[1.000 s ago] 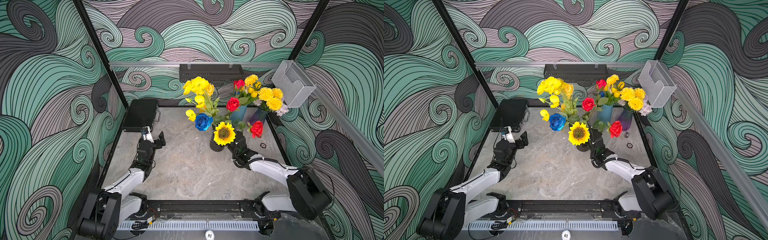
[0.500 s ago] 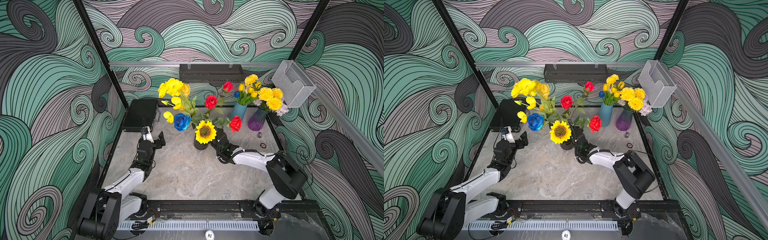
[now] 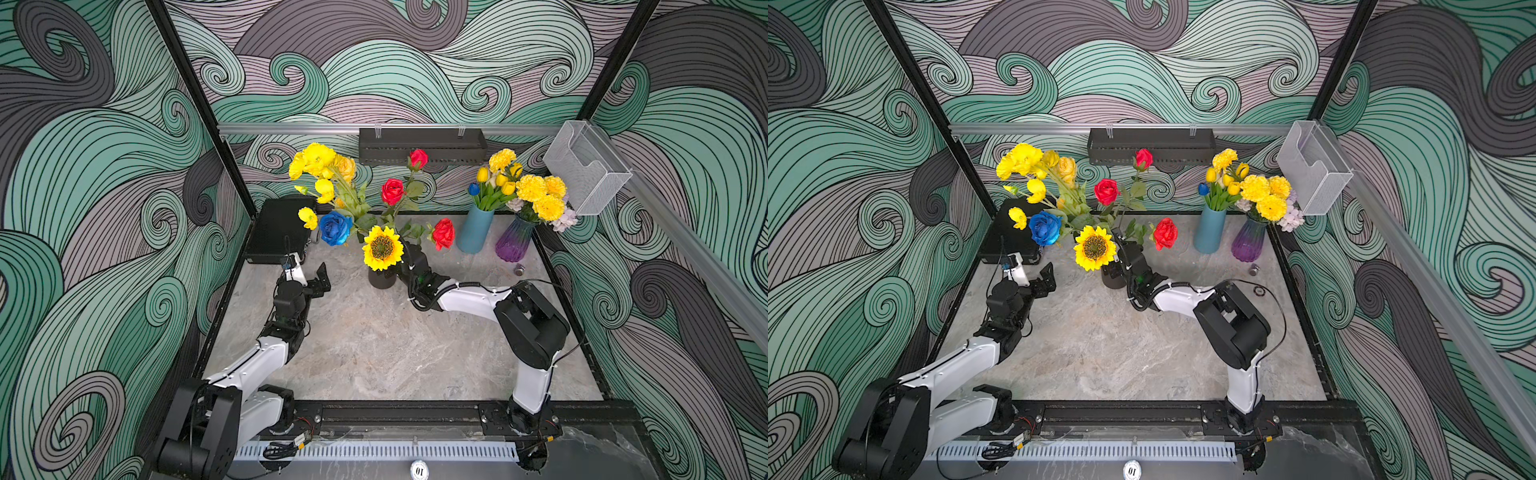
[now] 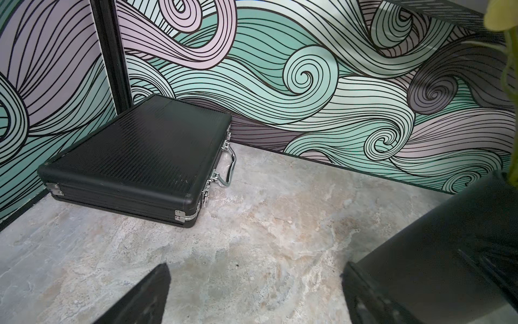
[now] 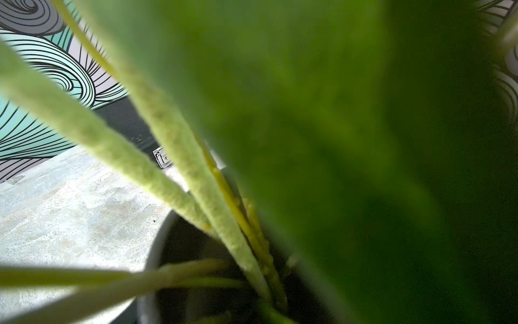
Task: Pick out yellow flowers from the vase
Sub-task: Move the vase to the center of the board.
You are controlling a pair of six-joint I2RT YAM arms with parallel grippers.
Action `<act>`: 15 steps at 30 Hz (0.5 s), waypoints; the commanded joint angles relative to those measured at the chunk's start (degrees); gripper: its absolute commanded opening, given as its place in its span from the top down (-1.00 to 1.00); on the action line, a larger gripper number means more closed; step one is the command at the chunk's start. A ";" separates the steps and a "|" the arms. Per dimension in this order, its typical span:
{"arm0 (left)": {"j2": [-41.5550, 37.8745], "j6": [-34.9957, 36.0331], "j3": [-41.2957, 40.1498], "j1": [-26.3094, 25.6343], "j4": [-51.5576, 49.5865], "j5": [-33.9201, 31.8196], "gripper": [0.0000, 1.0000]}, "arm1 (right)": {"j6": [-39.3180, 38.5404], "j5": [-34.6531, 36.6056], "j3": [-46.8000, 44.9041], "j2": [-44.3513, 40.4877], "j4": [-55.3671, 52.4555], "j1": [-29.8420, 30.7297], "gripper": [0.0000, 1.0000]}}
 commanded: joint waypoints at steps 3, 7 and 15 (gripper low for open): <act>-0.38 -0.14 0.42 0.33 -0.28 0.07 -0.88 | -0.18 -0.06 2.72 -0.29 -0.24 0.37 -0.20; 0.19 -0.38 0.65 0.34 -0.23 0.53 -0.88 | -0.44 0.97 2.41 -1.02 -0.29 0.37 -0.49; 0.20 -0.64 0.84 0.45 -0.80 0.09 -0.88 | -0.89 0.11 0.42 -3.62 0.11 0.79 -0.99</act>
